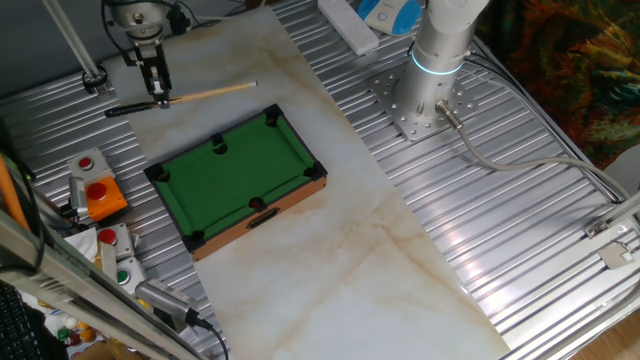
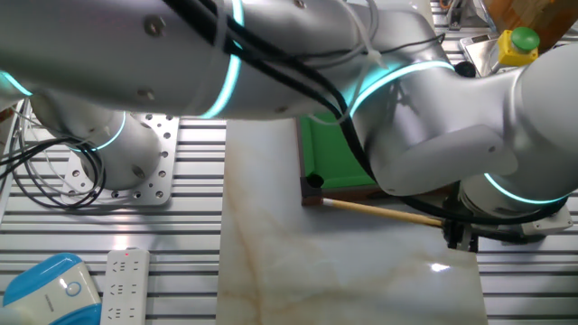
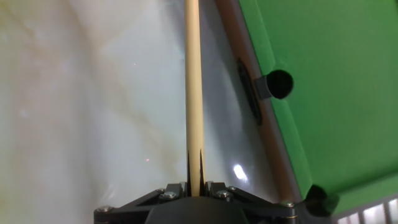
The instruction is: Hit the pool ball
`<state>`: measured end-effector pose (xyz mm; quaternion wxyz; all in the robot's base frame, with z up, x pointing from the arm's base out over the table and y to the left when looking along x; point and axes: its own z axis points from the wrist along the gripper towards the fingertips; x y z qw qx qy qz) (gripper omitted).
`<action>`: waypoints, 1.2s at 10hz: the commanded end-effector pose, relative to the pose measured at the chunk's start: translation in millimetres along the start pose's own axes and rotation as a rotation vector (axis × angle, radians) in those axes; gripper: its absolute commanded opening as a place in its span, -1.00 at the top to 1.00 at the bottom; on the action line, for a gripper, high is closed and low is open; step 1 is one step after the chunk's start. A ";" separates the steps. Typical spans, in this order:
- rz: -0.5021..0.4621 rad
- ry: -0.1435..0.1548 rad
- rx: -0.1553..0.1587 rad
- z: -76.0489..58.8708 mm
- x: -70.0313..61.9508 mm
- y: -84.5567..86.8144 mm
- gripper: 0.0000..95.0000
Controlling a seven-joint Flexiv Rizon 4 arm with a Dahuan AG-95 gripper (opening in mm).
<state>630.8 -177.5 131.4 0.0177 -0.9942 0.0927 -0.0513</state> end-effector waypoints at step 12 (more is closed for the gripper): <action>-0.081 -0.030 0.015 18.7 1.5 -12.4 1.00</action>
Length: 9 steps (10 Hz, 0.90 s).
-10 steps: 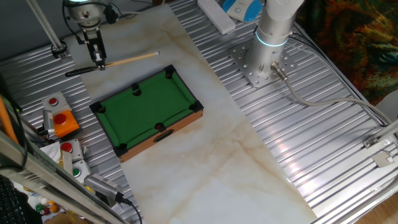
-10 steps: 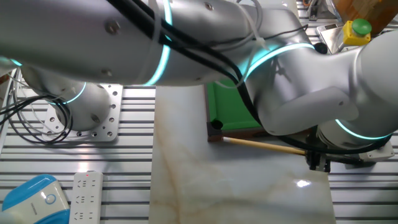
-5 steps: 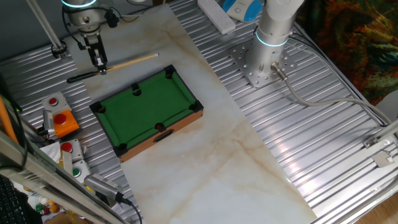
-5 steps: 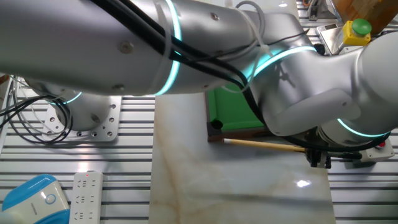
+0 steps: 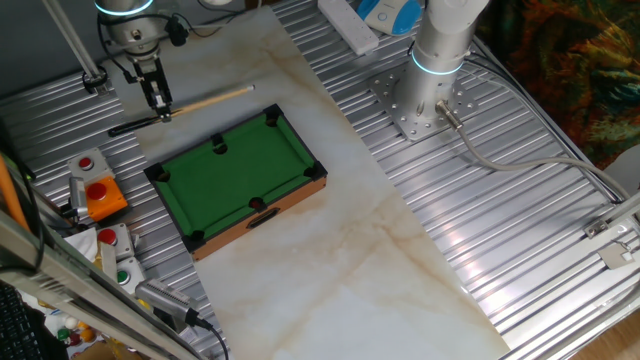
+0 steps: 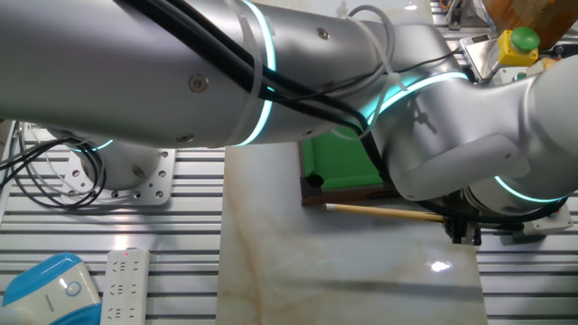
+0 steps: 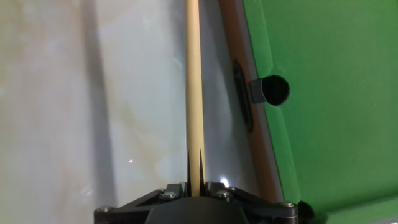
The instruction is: Hit the pool ball
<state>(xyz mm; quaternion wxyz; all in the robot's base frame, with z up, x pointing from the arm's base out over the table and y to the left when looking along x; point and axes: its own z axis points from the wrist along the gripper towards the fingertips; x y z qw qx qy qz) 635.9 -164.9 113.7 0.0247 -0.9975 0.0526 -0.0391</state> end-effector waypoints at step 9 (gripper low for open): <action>-0.030 -0.002 0.002 0.0 0.6 -0.1 0.60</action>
